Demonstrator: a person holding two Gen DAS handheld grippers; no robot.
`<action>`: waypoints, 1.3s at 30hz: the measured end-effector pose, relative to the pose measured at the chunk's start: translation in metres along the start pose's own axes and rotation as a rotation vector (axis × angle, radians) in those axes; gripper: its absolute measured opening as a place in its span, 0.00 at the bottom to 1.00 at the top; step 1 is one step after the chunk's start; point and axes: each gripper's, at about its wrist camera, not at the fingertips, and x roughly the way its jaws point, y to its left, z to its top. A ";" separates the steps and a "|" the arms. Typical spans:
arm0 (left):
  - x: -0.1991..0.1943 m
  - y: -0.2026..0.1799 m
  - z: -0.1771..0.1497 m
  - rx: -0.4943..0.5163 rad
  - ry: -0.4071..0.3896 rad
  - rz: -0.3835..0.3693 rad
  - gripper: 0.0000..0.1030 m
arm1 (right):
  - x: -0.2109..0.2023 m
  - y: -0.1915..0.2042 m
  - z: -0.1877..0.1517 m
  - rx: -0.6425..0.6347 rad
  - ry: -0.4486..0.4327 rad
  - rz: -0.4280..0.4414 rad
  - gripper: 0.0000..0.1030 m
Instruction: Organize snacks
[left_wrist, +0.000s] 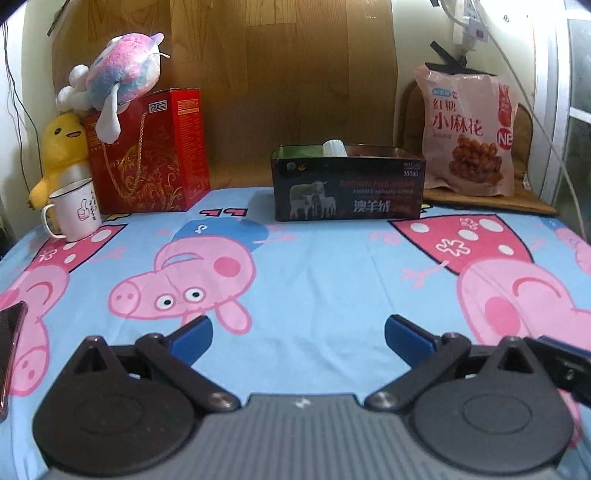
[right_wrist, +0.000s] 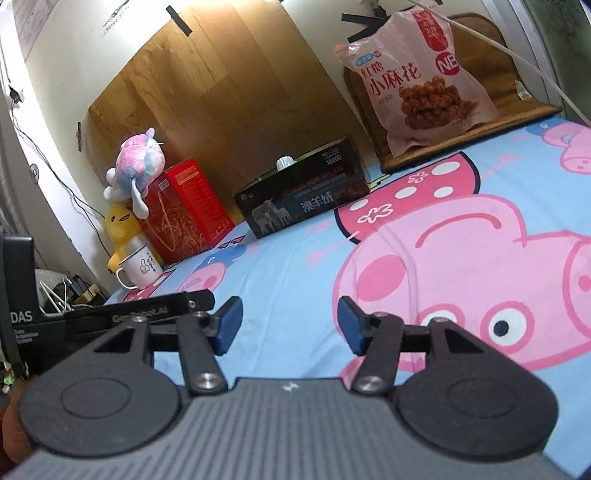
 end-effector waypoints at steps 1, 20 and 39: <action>0.000 -0.001 -0.001 0.000 0.001 -0.001 1.00 | -0.001 0.001 0.000 -0.007 -0.006 -0.002 0.58; 0.005 -0.008 -0.008 0.024 -0.021 0.062 1.00 | -0.006 0.000 -0.005 -0.012 -0.048 -0.029 0.58; 0.016 -0.006 -0.012 0.044 0.000 0.083 1.00 | -0.004 0.001 -0.006 -0.020 -0.066 -0.055 0.58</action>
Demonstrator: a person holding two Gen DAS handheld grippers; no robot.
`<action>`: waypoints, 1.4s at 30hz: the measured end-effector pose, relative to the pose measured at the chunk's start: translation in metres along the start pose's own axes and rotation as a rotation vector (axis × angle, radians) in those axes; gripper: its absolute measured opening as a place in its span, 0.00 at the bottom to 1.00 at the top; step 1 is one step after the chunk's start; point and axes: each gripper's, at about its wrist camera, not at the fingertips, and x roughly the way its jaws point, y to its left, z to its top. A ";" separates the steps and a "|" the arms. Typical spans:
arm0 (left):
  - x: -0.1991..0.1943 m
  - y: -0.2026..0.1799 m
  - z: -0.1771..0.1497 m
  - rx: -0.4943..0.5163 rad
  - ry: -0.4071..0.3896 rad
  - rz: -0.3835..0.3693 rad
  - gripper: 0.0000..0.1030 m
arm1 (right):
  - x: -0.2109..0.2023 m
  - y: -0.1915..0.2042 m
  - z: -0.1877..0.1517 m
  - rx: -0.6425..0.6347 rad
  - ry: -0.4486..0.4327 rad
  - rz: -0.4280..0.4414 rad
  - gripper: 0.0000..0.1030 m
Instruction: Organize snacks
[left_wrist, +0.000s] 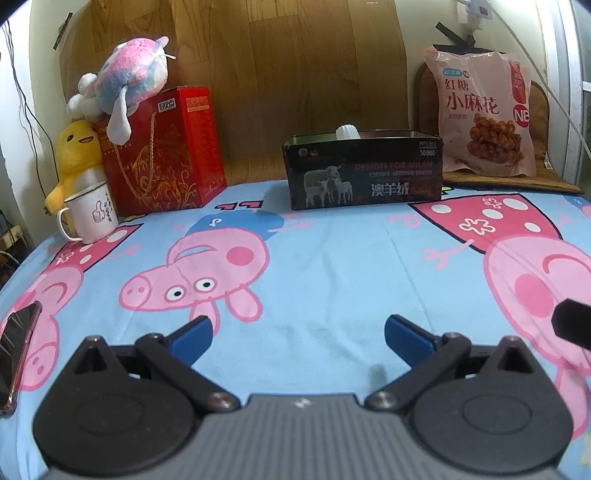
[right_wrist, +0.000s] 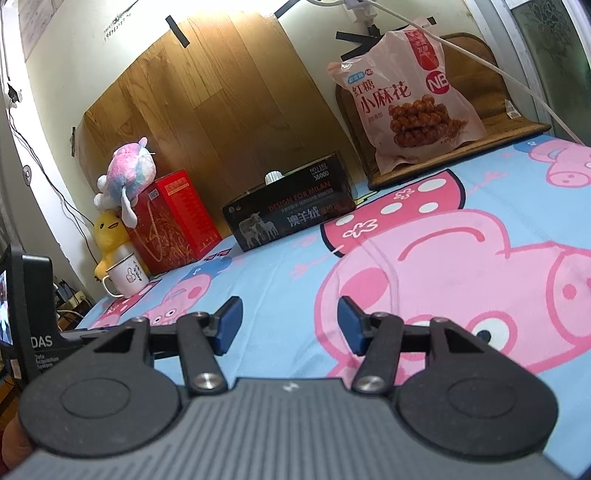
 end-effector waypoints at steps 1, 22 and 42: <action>0.001 0.000 0.000 -0.002 0.005 -0.002 1.00 | 0.000 0.000 0.000 -0.001 0.000 0.000 0.58; -0.002 0.002 0.001 0.002 -0.007 0.011 1.00 | 0.000 0.002 0.000 -0.005 -0.007 0.000 0.58; -0.010 -0.003 0.001 0.028 0.003 -0.016 1.00 | -0.003 0.003 0.002 -0.002 -0.017 0.005 0.58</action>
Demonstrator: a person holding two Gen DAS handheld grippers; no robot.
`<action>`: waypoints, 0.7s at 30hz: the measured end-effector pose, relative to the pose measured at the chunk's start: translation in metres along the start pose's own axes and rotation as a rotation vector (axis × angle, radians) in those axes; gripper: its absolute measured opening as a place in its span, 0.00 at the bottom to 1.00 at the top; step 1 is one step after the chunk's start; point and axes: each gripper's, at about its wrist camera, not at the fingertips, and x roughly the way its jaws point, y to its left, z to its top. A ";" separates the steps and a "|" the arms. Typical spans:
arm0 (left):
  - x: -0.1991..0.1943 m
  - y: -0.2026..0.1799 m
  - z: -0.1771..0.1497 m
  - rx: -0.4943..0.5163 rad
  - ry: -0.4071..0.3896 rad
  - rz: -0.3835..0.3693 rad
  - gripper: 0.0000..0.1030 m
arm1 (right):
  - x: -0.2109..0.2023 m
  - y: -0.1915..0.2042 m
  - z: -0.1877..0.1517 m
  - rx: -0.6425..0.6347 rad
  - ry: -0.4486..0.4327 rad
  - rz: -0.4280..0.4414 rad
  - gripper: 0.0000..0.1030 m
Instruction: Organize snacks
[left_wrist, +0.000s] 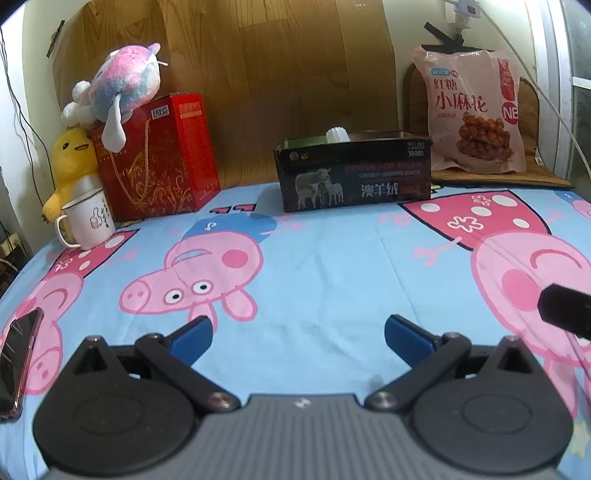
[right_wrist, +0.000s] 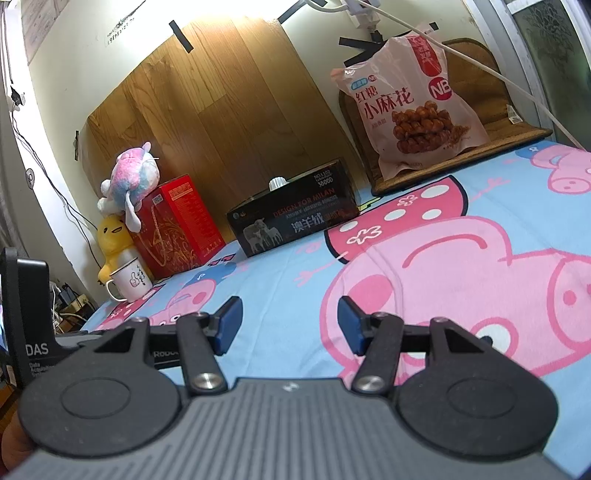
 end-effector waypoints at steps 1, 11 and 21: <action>0.000 0.000 0.000 0.000 0.005 -0.002 1.00 | 0.000 0.000 0.000 0.000 -0.001 0.000 0.58; -0.001 0.000 -0.003 -0.002 0.017 -0.008 1.00 | 0.000 0.000 0.000 0.001 0.001 0.000 0.58; 0.002 -0.002 -0.007 0.000 0.049 -0.011 1.00 | 0.001 0.000 -0.001 0.000 0.010 -0.002 0.58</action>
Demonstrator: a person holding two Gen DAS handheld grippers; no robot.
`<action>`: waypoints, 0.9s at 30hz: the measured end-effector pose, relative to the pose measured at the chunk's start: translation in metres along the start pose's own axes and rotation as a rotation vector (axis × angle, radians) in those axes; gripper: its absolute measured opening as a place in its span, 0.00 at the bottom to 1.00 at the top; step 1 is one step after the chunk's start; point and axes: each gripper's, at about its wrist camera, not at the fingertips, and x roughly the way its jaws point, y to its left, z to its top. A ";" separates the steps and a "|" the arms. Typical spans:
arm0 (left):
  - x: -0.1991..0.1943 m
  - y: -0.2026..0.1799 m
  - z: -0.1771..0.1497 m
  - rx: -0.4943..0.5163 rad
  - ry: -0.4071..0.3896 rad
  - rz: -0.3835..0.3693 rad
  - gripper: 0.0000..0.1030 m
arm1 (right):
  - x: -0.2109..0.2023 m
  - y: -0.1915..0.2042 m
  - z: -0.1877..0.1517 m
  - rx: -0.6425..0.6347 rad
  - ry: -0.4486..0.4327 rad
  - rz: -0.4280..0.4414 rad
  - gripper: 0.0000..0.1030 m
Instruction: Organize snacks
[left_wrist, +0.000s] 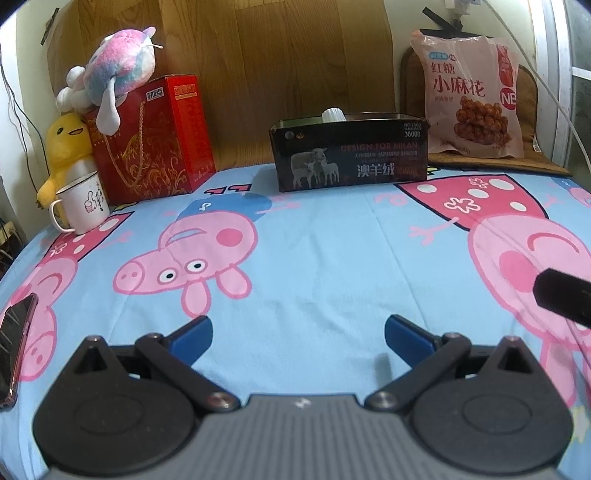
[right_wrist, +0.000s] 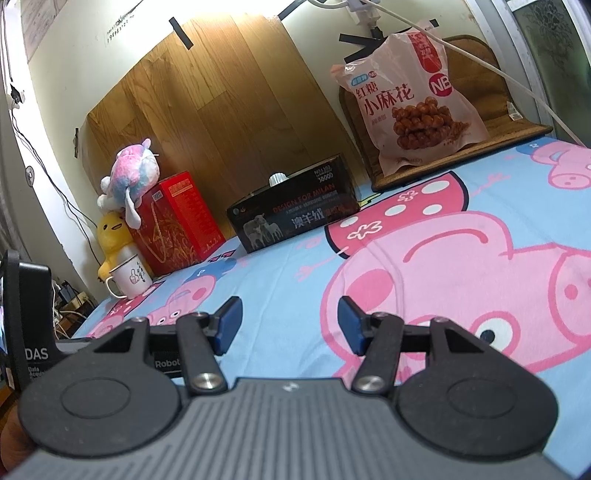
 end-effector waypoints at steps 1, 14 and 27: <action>0.000 0.000 0.000 0.001 0.002 0.001 1.00 | 0.000 0.000 0.000 0.000 0.000 0.000 0.58; 0.008 0.000 -0.003 -0.008 0.039 0.002 1.00 | 0.002 -0.001 -0.002 0.007 0.006 -0.007 0.62; 0.008 0.000 -0.003 -0.006 0.037 0.004 1.00 | 0.004 -0.002 -0.003 0.013 0.013 -0.012 0.62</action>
